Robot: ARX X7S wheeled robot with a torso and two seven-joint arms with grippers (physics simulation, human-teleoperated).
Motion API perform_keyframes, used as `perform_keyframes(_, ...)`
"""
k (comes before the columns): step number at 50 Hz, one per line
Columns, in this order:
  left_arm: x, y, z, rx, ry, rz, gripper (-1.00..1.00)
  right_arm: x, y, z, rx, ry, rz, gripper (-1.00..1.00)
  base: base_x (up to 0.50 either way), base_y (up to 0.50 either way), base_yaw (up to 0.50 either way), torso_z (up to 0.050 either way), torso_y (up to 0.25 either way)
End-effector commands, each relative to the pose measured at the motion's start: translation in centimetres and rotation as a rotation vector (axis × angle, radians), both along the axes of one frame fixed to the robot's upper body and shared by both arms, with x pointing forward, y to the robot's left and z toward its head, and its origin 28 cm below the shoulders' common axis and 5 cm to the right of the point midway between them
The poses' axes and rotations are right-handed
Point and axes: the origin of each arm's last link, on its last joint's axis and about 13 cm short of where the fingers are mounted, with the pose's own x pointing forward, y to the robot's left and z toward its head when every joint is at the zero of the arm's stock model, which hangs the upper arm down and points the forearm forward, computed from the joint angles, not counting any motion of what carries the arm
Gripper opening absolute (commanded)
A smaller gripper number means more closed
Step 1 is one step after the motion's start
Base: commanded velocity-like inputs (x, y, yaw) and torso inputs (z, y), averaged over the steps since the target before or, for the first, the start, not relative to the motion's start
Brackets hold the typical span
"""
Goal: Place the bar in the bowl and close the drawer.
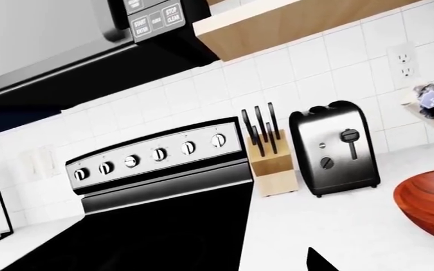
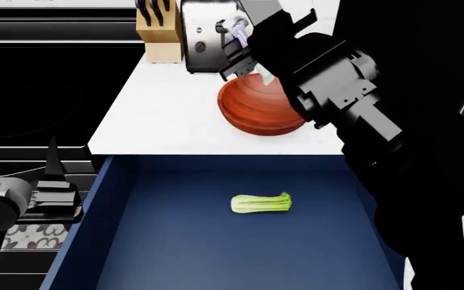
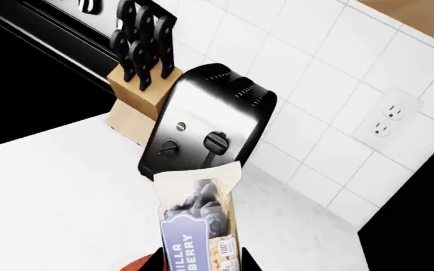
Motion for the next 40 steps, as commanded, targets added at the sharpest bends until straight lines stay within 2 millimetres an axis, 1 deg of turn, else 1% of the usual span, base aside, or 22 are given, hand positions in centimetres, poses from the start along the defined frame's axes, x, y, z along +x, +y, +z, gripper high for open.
perform_keyframes(1, -0.3, 0.0, 0.3, 0.017, -0.004, -0.008, 1.00, 0.0, -0.1, -0.4, 0.032, -0.008, -0.069, -1.00, 0.00, 0.00, 0.00, 0.000, 0.000)
perform_keyframes(7, -0.6, 0.0, 0.6, 0.034, -0.008, -0.008, 1.00, 0.1, -0.2, -0.6, 0.042, -0.016, -0.097, -1.00, 0.00, 0.00, 0.00, 0.000, 0.000)
perform_keyframes(17, -1.4, 0.0, 1.6, 0.075, -0.022, -0.010, 1.00, 0.2, -0.1, -0.9, 0.067, -0.030, -0.095, -1.00, 0.00, 0.00, 0.00, 0.000, 0.000)
perform_keyframes(28, -1.6, 0.0, 2.1, 0.102, -0.031, -0.007, 1.00, 0.2, -0.1, -1.0, 0.077, -0.033, -0.090, -1.00, 0.00, 0.00, 0.00, 0.000, -0.087)
perform_keyframes(40, -1.6, 0.0, 2.2, 0.100, -0.036, -0.009, 1.00, 0.2, 0.0, -0.8, 0.090, -0.038, -0.083, -1.00, 0.00, 0.00, 0.00, 0.000, -0.142)
